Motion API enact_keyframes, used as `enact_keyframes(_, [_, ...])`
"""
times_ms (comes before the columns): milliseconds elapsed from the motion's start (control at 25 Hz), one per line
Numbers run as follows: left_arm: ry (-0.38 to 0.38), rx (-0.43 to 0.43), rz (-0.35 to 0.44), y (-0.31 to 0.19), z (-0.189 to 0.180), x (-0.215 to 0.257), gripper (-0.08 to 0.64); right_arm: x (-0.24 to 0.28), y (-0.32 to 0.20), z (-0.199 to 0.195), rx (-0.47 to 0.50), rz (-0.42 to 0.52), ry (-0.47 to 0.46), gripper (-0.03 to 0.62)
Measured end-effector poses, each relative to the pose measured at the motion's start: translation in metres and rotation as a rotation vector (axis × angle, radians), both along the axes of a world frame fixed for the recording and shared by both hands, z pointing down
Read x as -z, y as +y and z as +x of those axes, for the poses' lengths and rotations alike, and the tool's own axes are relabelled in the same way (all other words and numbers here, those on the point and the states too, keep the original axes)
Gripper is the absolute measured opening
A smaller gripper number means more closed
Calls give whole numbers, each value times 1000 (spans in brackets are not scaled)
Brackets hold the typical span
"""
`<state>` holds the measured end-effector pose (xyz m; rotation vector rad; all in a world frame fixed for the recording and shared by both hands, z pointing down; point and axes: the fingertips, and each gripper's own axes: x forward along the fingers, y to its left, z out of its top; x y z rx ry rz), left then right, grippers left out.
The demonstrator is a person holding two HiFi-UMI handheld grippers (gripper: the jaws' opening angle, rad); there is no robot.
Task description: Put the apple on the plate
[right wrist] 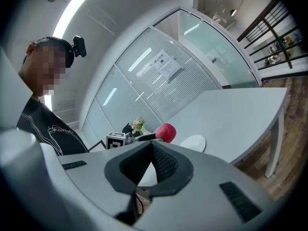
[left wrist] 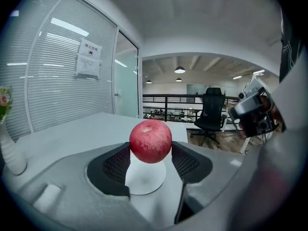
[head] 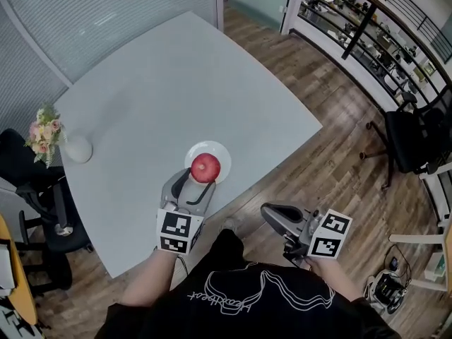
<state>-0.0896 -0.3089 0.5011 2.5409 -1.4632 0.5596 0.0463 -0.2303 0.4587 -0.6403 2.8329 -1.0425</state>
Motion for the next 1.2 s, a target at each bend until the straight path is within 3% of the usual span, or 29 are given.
enact_keyframes(640, [-115, 15, -91, -35, -13, -81, 272, -18, -17, -4, -18, -43, 23, 9])
enact_keyframes(1200, [-173, 9, -115, -47, -10, -110, 272, -27, -25, -4, -25, -68, 17, 9])
